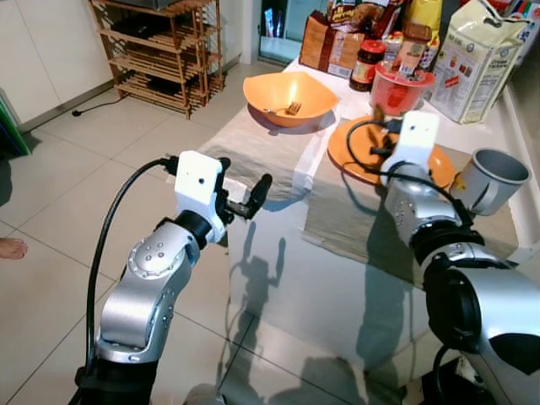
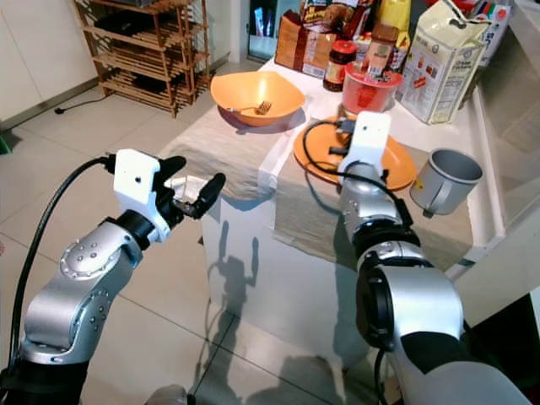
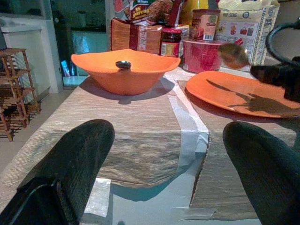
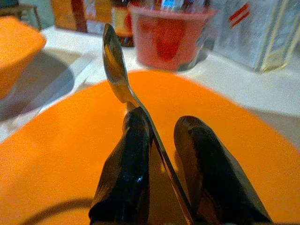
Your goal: Setting the table
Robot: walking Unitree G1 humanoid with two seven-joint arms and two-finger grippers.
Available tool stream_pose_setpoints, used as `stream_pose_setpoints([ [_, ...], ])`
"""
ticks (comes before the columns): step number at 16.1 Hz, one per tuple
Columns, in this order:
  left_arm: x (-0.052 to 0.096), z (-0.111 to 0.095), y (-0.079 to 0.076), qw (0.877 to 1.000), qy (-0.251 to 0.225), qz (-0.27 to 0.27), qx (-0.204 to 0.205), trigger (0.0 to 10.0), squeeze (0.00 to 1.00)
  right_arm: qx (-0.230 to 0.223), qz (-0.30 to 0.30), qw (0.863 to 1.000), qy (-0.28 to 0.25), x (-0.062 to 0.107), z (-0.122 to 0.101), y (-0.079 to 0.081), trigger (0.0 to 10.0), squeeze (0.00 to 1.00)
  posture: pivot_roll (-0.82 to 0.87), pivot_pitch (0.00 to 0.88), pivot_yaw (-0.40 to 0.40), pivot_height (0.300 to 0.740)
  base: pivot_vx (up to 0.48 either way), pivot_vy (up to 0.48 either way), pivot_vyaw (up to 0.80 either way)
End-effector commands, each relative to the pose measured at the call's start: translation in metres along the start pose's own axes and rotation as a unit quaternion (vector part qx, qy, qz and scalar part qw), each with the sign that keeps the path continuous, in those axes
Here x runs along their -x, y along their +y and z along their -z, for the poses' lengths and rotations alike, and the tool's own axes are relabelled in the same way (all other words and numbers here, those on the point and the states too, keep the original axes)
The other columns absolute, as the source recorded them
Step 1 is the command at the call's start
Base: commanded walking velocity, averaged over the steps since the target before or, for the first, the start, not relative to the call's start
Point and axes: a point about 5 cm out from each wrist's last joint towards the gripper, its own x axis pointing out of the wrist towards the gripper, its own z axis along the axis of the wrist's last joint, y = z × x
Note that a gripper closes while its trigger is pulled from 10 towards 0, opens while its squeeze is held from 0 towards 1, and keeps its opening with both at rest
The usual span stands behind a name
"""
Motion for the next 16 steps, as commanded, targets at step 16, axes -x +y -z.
stream_pose_setpoints([
  [16, -0.025, 0.012, -0.005, 0.999, -0.026, 0.006, -0.046, 10.0, 0.0, 0.065, 0.003, 0.953, -0.297, 0.054, -0.045, -0.015, 0.0, 0.0, 0.15, 0.0, -0.072, 0.74, 0.0, 0.0, 0.0],
])
